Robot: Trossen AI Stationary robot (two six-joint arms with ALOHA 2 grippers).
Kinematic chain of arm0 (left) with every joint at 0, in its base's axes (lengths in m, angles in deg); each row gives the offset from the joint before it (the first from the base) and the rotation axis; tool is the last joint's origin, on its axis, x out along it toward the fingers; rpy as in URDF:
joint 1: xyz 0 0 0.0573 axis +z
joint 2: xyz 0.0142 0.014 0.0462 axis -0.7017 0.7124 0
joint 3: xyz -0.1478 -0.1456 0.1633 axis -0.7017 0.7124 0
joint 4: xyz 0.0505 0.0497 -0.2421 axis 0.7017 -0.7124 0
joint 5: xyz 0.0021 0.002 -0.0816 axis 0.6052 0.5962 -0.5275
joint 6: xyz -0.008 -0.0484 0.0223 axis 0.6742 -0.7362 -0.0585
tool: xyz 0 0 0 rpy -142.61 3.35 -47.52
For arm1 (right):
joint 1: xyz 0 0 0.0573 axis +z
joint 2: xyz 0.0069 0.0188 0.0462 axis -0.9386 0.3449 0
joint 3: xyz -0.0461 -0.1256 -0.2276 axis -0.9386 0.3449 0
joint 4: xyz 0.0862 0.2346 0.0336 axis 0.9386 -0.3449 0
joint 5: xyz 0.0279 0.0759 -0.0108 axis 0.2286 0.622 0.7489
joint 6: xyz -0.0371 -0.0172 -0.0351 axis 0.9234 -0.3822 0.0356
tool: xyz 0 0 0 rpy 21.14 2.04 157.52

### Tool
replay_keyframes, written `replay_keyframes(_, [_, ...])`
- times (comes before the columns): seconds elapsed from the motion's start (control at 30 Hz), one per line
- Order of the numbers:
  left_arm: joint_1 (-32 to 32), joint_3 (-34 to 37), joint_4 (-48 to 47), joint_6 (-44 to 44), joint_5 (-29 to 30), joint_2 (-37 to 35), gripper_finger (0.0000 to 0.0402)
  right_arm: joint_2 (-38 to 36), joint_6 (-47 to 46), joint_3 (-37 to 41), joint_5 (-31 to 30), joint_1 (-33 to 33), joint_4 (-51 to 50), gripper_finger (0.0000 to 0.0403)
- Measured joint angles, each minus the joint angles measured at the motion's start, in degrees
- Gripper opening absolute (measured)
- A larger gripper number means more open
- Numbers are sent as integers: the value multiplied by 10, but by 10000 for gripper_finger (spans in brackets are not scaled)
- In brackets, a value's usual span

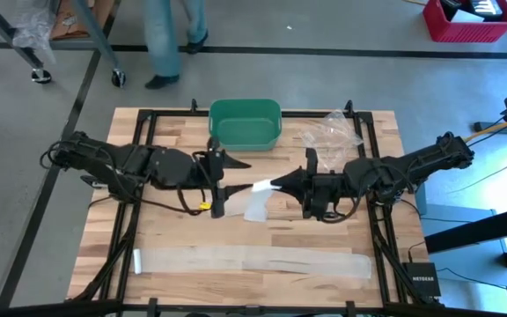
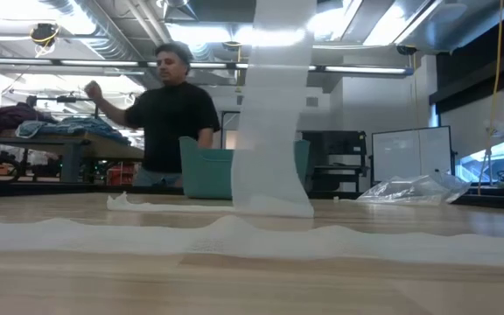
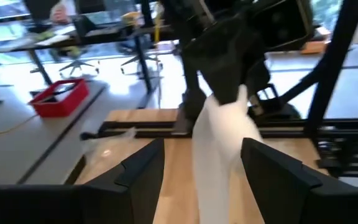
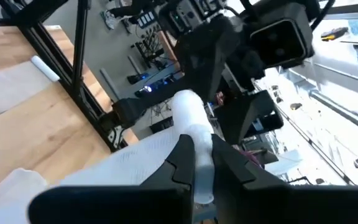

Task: Roll bandage
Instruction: Roll the top white bandage

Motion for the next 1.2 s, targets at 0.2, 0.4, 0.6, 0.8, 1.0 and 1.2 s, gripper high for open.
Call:
replay_keyframes(0.2, [1,1,-7,-8,-48,0,205,0,11,0,-22,-1,14,30])
replay_keyframes(0.4, [-8,1,-3,5,-30,-6,205,0,11,0,-24,-1,30,33])
replay_keyframes(0.6, [-3,1,10,21,-26,14,205,1,3,0,-20,-1,33,28])
replay_keyframes(0.8, [-4,1,55,33,-15,18,205,5,1,0,-25,-1,34,33])
replay_keyframes(1.0, [-3,1,64,23,-9,23,176,4,-5,0,-31,-1,37,31])
replay_keyframes(1.2, [-3,1,65,38,-1,35,140,4,-11,0,-30,-1,51,33])
